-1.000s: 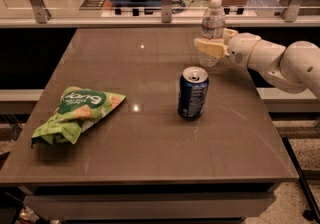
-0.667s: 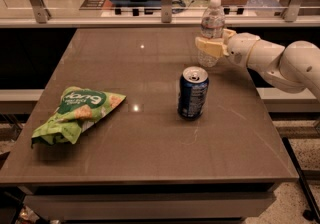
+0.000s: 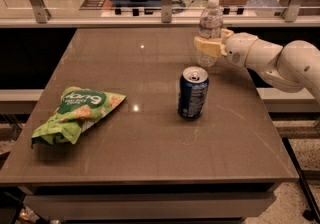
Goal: Pick water bottle
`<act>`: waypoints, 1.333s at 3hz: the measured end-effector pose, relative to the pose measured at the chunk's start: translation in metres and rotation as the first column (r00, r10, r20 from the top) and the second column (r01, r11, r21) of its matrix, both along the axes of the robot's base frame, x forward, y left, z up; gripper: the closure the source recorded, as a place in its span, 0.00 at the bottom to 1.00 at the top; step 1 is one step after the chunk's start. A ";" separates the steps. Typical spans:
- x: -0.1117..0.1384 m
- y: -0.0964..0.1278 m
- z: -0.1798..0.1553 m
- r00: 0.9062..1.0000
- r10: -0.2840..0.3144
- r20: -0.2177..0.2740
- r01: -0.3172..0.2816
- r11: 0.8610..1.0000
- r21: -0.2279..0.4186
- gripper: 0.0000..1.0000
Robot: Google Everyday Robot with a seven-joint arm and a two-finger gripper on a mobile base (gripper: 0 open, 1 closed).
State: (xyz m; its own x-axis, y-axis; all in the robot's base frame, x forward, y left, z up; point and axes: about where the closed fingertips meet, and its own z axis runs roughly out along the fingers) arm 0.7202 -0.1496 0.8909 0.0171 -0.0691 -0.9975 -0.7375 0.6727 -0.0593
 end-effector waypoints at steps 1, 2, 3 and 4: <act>0.001 -0.003 0.011 1.000 -0.009 0.028 0.008 1.000 0.007 1.00; 0.006 -0.007 0.032 0.997 -0.022 0.068 0.022 1.000 0.002 1.00; 0.011 -0.009 0.059 0.995 -0.034 0.098 0.037 0.999 -0.026 1.00; 0.015 -0.011 0.085 0.992 -0.049 0.116 0.056 0.997 -0.052 1.00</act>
Offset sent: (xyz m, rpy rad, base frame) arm 0.0117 -0.0210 0.0620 -0.0086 -0.1225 -0.0522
